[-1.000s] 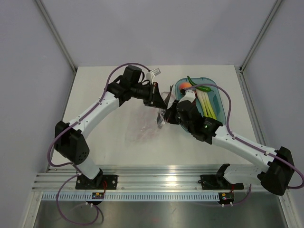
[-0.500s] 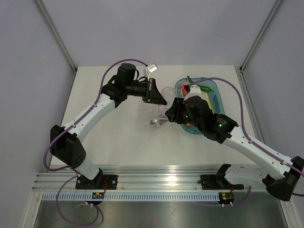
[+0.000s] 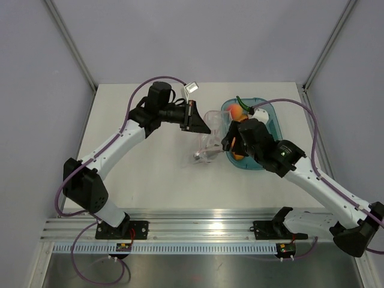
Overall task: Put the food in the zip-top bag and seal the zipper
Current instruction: Adjust the zipper food storage bag at the center of the board.
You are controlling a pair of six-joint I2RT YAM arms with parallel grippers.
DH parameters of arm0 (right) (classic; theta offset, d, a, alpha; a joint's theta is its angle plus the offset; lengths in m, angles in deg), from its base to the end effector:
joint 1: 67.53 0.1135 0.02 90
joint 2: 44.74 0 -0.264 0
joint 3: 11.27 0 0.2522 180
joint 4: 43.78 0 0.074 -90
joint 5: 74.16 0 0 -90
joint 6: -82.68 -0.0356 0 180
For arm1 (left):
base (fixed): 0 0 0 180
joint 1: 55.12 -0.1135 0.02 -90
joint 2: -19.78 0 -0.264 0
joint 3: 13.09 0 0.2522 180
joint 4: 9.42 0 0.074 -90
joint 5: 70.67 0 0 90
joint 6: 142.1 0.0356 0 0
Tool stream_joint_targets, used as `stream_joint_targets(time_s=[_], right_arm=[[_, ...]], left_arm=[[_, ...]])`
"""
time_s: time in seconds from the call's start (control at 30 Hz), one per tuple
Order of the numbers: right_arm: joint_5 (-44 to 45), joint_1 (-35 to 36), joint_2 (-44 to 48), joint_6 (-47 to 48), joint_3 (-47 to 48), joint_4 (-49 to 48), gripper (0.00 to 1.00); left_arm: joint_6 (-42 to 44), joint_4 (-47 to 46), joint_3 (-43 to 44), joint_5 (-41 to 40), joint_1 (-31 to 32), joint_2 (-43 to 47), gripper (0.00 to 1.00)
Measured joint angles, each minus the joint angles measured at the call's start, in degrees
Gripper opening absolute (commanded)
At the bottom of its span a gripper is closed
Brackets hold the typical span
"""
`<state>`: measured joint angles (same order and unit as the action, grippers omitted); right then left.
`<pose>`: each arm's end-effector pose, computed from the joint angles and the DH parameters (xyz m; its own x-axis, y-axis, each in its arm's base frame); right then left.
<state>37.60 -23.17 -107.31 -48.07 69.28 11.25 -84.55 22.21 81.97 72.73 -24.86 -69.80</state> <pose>0.1692 0.1470 0.3612 -0.6121 0.2493 -0.7504 -0.0505 0.9347 0.3518 0.2919 -0.2034 0.3596 -0.8164 0.1059 -0.5676 0.5745 0.2473 -0.7802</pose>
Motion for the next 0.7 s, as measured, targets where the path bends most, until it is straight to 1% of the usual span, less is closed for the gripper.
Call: stream_joint_targets(time_s=[0.03, 0.07, 0.1, 0.13, 0.2, 0.27, 0.33, 0.47, 0.57, 0.7], right_arm=[[-0.7, -0.5, -1.0, 0.1, -0.3, 0.0, 0.54], [-1.9, -1.0, -2.0, 0.1, -0.7, -0.1, 0.35], [-2.5, -1.2, -2.8, 0.2, -0.9, -0.4, 0.23], [-3.5, -1.5, -3.9, 0.4, -1.0, -0.6, 0.14], [-5.3, -2.0, -5.9, 0.8, -1.0, -1.5, 0.0], [-6.7, -2.4, -7.6, 1.2, -0.5, -2.3, 0.0], [-8.3, -2.5, -9.8, 2.1, 2.1, -1.9, 0.0], [-10.6, -2.5, -12.4, 4.8, 10.3, -2.7, 0.0], [-11.4, -2.5, -12.1, 6.5, 13.7, -6.0, 0.0], [-11.8, -2.6, -13.9, 7.4, 13.1, -9.5, 0.0]], left_arm=[[-0.1, 0.0, -0.2, 0.0, 0.0, 0.0, 0.0], [-0.2, 0.0, -0.3, 0.0, 0.0, 0.1, 0.0], [-0.2, 0.1, -0.4, 0.0, 0.0, 0.2, 0.0], [-0.1, 0.1, -0.4, 0.0, 0.0, 0.3, 0.0], [0.4, 1.1, -0.4, -0.1, -0.1, 0.6, 0.0], [1.9, 4.1, -0.1, -0.8, -0.5, 1.2, 0.0], [3.7, 9.0, 1.7, -2.9, -1.2, 1.5, 0.0], [6.8, 19.6, 9.5, -10.0, -1.9, 2.5, 0.0], [7.4, 22.2, 12.3, -13.3, -2.1, 4.9, 0.0], [7.4, 23.1, 10.3, -16.0, -2.1, 6.6, 0.0]])
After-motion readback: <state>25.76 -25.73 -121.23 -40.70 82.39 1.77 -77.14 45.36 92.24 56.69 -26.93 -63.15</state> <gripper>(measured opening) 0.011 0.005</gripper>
